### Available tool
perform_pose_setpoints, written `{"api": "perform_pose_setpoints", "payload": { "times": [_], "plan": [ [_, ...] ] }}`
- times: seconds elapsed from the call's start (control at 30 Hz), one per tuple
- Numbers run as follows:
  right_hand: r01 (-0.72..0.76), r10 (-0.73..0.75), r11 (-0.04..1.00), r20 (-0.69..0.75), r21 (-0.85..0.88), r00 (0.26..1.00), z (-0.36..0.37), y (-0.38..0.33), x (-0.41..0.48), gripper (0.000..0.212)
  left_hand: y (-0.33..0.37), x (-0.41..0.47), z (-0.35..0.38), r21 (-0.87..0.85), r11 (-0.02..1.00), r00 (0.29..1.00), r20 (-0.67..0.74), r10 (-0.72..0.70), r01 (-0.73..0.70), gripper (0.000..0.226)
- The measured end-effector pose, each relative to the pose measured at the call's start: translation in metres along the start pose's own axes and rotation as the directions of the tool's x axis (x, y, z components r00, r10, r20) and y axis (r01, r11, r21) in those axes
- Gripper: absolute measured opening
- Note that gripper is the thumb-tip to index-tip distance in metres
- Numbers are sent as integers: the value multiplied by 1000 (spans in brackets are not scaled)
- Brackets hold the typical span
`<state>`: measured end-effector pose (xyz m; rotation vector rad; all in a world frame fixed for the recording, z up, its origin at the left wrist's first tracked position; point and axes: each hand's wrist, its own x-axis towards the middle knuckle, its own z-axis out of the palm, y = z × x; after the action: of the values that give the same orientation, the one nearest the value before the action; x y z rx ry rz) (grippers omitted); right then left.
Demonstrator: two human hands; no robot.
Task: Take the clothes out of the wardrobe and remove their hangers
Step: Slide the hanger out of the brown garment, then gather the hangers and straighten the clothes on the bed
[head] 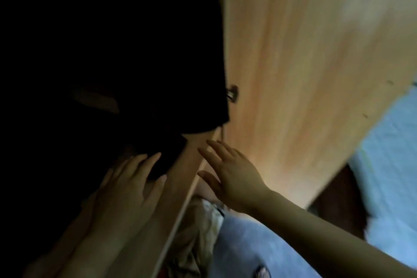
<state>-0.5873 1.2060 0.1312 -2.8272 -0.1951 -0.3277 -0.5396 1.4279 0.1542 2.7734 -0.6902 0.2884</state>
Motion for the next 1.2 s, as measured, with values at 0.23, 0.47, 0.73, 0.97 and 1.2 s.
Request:
{"api": "perform_pose_setpoints", "payload": {
  "times": [0.23, 0.47, 0.73, 0.97, 1.2],
  "plan": [
    [-439, 439, 898, -11, 44, 898, 9, 53, -188, 54, 131, -46, 97, -193, 963, 943, 237, 232, -188, 62],
    [-810, 819, 570, -14, 138, 574, -8, 119, -364, 68, 297, -84, 170, -389, 807, 700, 411, 584, -444, 56],
    [-964, 966, 229, -153, 136, 208, -95, 230, -556, 63, 573, -124, 233, -570, 464, 361, 291, 886, -678, 51],
    [-973, 956, -95, -253, 211, -148, -149, 278, -685, 61, 778, -179, 249, -672, 134, 49, 144, 988, -728, 51],
    [-929, 909, -236, -273, 286, -315, -182, 377, -763, 62, 923, -193, 299, -717, 41, -69, 124, 990, -696, 51]
  ]
}}
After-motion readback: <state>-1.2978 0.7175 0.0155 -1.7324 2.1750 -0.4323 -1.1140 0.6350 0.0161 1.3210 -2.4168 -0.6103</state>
